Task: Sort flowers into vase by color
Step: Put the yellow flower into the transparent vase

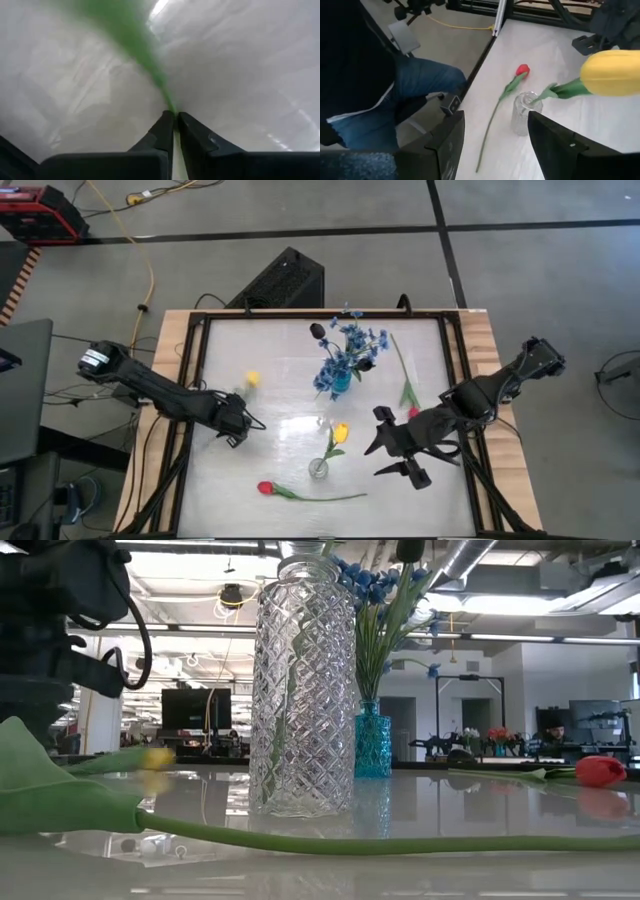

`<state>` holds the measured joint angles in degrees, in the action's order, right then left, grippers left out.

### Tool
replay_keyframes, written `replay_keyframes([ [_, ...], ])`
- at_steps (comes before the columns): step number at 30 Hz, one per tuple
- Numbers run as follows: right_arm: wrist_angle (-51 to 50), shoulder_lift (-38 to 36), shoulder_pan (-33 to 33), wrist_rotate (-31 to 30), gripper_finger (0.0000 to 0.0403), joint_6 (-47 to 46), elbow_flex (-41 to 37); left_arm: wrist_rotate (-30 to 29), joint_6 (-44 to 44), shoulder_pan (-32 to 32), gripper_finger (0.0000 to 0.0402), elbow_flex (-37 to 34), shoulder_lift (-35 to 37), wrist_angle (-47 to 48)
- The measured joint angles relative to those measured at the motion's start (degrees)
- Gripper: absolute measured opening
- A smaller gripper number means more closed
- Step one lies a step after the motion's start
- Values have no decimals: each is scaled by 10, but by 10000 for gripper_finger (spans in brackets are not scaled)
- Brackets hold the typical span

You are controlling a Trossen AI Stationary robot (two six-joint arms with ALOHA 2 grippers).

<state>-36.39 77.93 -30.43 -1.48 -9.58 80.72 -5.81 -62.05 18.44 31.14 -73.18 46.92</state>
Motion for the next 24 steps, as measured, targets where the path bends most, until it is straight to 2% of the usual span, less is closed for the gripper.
replay_keyframes([
  [4, -3, 0, -12, -1, 244, -1, 2, -8, -2, 0, 3, -10, 32, -6],
  [10, -38, 0, -30, -14, 244, -25, 2, -69, -4, 0, 0, -14, 93, -23],
  [15, -47, 0, -41, -31, 244, -40, 2, -146, 16, 0, 0, -14, 181, -68],
  [19, -47, 0, -46, -34, 244, -41, 2, -230, 48, 1, 0, -14, 267, -109],
  [21, -48, 0, -46, -43, 244, -41, 2, -278, 79, 6, 0, -14, 308, -150],
  [24, -48, 0, -46, -49, 244, -41, 2, -322, 173, 23, 0, -14, 353, -265],
])
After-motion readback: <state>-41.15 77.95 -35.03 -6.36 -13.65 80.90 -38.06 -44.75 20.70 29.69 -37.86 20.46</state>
